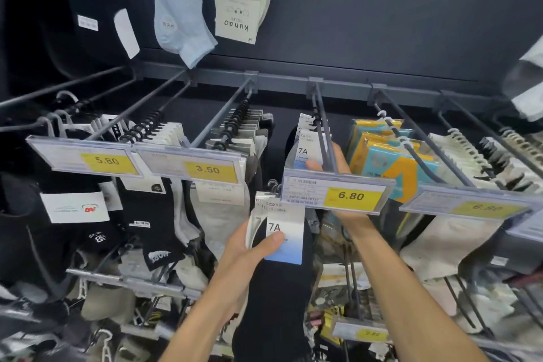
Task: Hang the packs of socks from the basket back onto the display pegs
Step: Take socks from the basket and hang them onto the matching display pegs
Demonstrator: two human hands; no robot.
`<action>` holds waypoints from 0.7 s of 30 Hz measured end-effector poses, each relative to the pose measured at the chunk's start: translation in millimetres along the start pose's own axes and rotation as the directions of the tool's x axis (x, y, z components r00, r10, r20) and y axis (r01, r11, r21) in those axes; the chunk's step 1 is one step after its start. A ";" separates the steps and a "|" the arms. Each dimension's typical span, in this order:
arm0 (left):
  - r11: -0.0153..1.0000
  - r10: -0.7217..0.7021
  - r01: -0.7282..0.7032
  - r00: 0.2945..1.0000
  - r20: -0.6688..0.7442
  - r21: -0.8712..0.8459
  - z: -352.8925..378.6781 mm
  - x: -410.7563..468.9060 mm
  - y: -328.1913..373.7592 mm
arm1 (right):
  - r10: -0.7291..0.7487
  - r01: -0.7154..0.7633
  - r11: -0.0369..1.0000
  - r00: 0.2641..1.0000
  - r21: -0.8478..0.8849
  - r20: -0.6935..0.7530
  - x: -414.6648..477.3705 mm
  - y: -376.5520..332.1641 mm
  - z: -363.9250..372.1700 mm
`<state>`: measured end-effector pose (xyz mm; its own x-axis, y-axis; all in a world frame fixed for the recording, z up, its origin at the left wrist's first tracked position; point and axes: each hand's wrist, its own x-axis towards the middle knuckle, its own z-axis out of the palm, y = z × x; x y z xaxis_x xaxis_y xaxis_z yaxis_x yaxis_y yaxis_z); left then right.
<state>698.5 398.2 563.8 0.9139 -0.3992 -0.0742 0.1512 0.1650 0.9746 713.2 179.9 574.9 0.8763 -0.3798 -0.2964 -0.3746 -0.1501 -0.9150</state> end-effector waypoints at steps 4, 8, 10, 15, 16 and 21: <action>1.000 0.020 -0.021 1.000 -0.021 -0.021 -4.0 2.6 -4.7 | -0.394 0.400 0.894 0.916 0.201 -0.068 -24.5 -7.1 29.6; 0.999 0.037 -0.039 0.998 -0.048 -0.033 -5.2 4.4 -12.9 | -0.553 0.563 0.823 0.824 0.075 -0.121 -66.3 21.3 55.9; 0.999 0.041 -0.043 0.998 -0.053 -0.022 -4.3 4.2 -17.5 | -0.505 0.510 0.859 0.858 0.050 -0.090 -72.4 28.9 62.4; 0.988 -0.005 -0.002 0.999 -0.043 -0.156 -9.8 0.8 -24.8 | -0.484 0.487 0.868 0.873 0.099 -0.053 -67.8 30.0 55.5; 0.988 -0.008 0.000 0.999 -0.047 -0.154 -10.3 -0.7 -22.9 | -0.483 0.482 0.867 0.875 0.128 -0.030 -68.4 31.0 52.3; 0.992 0.009 -0.018 0.997 -0.074 -0.126 -11.4 -0.9 -24.1 | -0.446 0.429 0.858 0.895 0.283 -0.006 -70.5 37.4 43.2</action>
<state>698.3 404.8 538.0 0.9407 -0.3295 -0.0813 0.1811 0.2849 0.9413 650.6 240.5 549.8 0.9495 -0.2787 0.1440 0.1403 -0.0332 -0.9896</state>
